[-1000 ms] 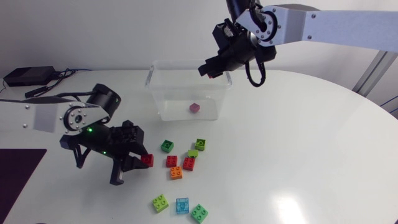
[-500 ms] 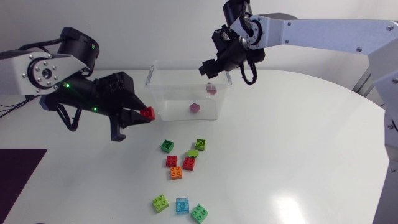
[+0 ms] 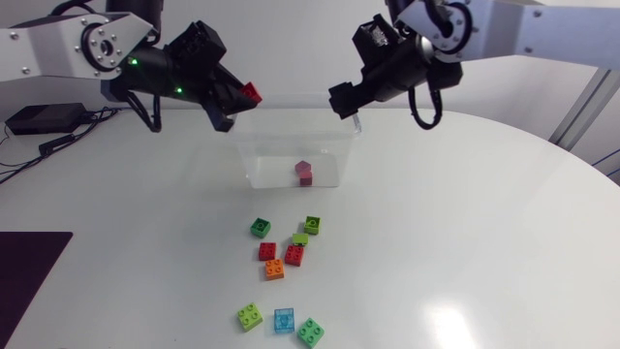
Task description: Place the duplo bricks in the container
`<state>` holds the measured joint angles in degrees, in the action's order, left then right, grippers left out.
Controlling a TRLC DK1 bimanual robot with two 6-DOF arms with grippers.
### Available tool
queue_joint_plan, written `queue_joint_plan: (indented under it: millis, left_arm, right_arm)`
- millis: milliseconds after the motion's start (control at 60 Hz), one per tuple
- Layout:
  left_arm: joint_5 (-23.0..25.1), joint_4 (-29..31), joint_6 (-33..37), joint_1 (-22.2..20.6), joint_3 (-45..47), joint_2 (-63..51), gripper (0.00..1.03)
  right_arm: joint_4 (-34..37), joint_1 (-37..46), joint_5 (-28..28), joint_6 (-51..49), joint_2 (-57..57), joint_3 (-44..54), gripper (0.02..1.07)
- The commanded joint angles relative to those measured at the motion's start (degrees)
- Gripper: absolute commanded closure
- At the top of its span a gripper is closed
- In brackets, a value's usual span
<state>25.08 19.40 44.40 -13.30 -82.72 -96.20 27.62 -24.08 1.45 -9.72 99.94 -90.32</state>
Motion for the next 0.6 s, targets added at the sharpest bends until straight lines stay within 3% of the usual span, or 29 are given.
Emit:
queue_joint_plan:
  millis: [0, 433, 533, 583]
  left_arm:
    - [0.58, -0.41, -2.48, -0.85, -4.03, -4.78, 0.75]
    - [-3.02, -3.58, -8.63, -1.03, -17.74, -19.11, 0.72]
    - [-3.02, -3.49, -11.88, -0.59, -20.2, -21.13, 0.7]
    - [-3.02, -3.49, -13.55, -0.5, -20.64, -21.57, 0.63]
  right_arm:
    - [-0.81, -1.41, 1.01, -1.89, -4.58, 6.65, 0.12]
    - [-3.09, -9.59, 2.59, -3.38, -13.63, 25.72, 0.12]
    - [-4.06, -10.47, 3.29, -4.26, -13.54, 27.92, 0.12]
    - [-4.33, -10.99, 3.38, -4.52, -13.37, 28.45, 0.12]
